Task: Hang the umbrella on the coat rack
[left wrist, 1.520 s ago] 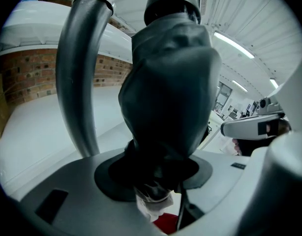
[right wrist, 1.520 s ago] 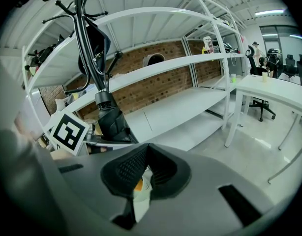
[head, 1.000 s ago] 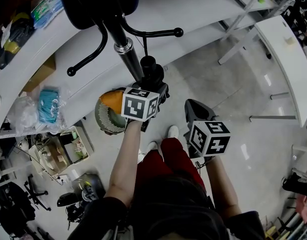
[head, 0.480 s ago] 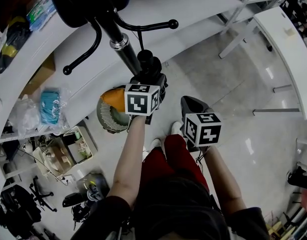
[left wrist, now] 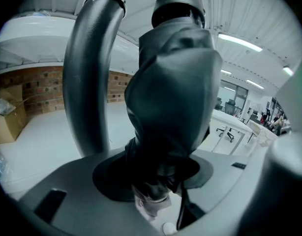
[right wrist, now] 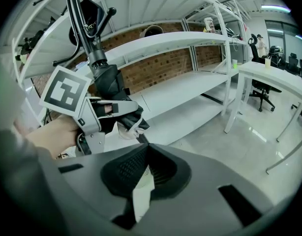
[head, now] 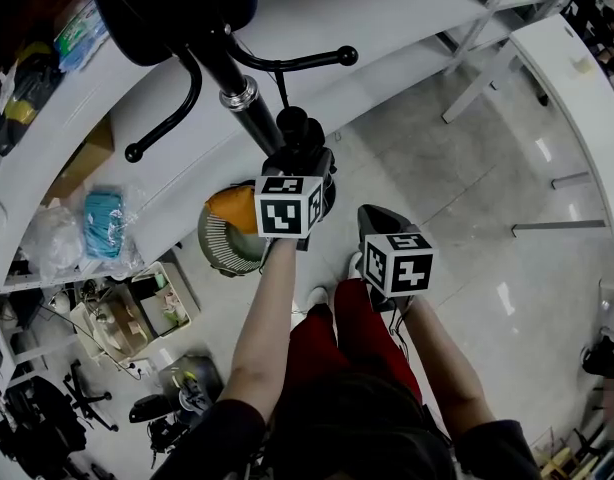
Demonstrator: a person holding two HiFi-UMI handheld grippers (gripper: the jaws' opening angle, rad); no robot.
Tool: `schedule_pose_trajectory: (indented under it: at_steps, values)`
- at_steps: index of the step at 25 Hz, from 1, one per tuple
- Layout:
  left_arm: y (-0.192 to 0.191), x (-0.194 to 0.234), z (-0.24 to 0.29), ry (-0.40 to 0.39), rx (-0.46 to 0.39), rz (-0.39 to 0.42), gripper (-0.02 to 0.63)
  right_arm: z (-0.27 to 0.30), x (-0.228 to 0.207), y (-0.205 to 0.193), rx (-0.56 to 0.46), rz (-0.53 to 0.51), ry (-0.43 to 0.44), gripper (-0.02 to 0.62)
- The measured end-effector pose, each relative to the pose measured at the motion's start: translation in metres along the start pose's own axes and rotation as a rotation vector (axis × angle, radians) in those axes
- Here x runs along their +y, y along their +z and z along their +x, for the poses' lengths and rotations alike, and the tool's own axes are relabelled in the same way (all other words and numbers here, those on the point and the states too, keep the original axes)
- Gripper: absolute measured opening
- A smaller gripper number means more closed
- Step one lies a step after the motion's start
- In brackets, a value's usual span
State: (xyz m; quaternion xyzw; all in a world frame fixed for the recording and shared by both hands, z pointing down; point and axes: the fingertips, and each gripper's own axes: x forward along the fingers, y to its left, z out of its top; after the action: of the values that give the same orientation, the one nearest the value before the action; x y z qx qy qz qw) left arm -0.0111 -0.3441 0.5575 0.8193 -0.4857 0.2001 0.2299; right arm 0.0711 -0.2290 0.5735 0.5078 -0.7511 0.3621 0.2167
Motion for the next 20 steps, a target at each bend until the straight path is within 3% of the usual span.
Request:
schedule_pose_trajectory:
  at_steps: [12, 20]
  values:
    - [0.008, 0.004, 0.014, 0.018, -0.056, 0.002, 0.219, 0.017, -0.012, 0.003, 0.002, -0.016, -0.031, 0.018]
    - [0.007, 0.009, 0.016, 0.039, -0.034, 0.008, 0.235, 0.031, -0.009, 0.018, -0.025, -0.03, -0.051, 0.018]
